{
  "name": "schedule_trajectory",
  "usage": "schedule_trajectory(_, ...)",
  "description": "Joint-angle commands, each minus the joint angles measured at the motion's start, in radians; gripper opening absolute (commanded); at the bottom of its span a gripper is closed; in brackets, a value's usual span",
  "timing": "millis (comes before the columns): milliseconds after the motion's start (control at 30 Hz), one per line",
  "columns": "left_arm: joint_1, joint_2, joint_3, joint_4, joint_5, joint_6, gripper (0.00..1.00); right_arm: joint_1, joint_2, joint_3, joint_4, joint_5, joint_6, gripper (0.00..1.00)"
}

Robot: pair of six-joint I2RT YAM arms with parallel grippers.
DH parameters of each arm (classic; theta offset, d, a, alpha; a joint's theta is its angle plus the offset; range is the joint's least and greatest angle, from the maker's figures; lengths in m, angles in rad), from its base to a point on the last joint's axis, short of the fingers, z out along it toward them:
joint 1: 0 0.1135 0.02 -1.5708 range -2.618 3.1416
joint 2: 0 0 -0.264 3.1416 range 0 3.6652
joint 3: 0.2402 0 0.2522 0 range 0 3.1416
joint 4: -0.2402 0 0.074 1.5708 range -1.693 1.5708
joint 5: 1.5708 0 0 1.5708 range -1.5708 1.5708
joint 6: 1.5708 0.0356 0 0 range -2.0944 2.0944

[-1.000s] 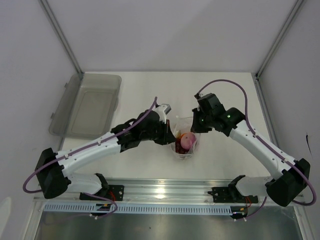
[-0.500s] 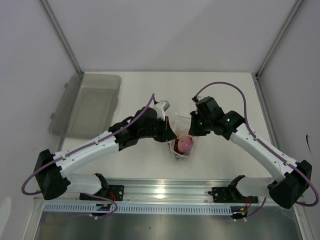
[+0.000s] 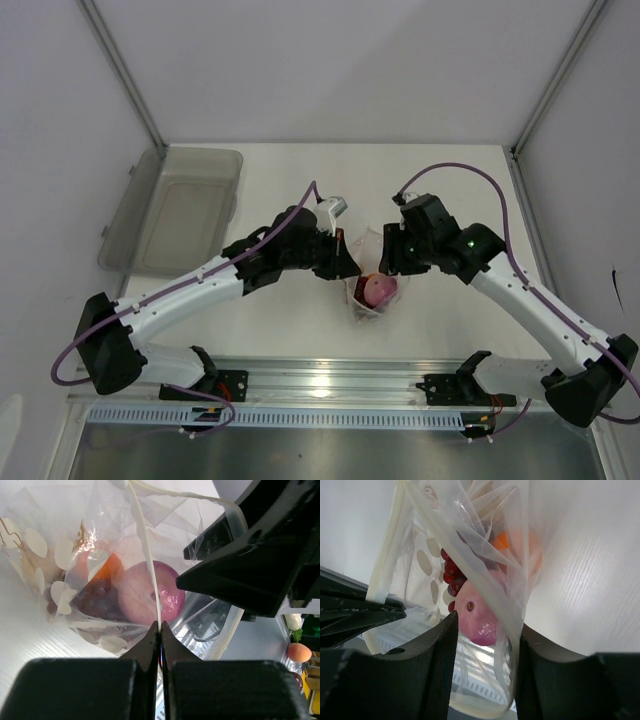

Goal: Place the food in the zip-top bag and seal the zipper
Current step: Adjust the zipper food storage bag at the center of the board.

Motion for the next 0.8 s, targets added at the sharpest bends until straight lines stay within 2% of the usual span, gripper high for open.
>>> schedule_trajectory(0, 0.009, -0.001, 0.051, 0.061, 0.033, 0.026, 0.01, -0.007, -0.052, 0.080, -0.058, 0.043, -0.006, 0.46)
schedule_trajectory(300, 0.016, -0.024, 0.042, 0.055, 0.043, 0.037, 0.01, -0.050, -0.092, 0.089, -0.119, 0.073, -0.025, 0.43)
schedule_trajectory(367, 0.018, -0.027, 0.042, 0.055, 0.050, 0.040, 0.01, -0.056, -0.098, 0.078, -0.113, 0.067, -0.029, 0.36)
schedule_trajectory(500, 0.019, -0.032, 0.042, 0.057, 0.069, 0.045, 0.01, -0.062, -0.090, 0.065, -0.102, 0.065, -0.037, 0.16)
schedule_trajectory(533, 0.021, -0.032, 0.044, 0.060, 0.075, 0.046, 0.01, -0.062, -0.090, 0.060, -0.096, 0.065, -0.038, 0.07)
schedule_trajectory(600, 0.022, -0.027, 0.054, 0.060, 0.093, 0.055, 0.00, -0.065, -0.090, 0.039, -0.079, 0.063, -0.042, 0.00)
schedule_trajectory(767, 0.024, -0.003, 0.116, 0.049, 0.151, 0.066, 0.01, -0.068, -0.115, 0.043, -0.104, 0.063, -0.031, 0.00)
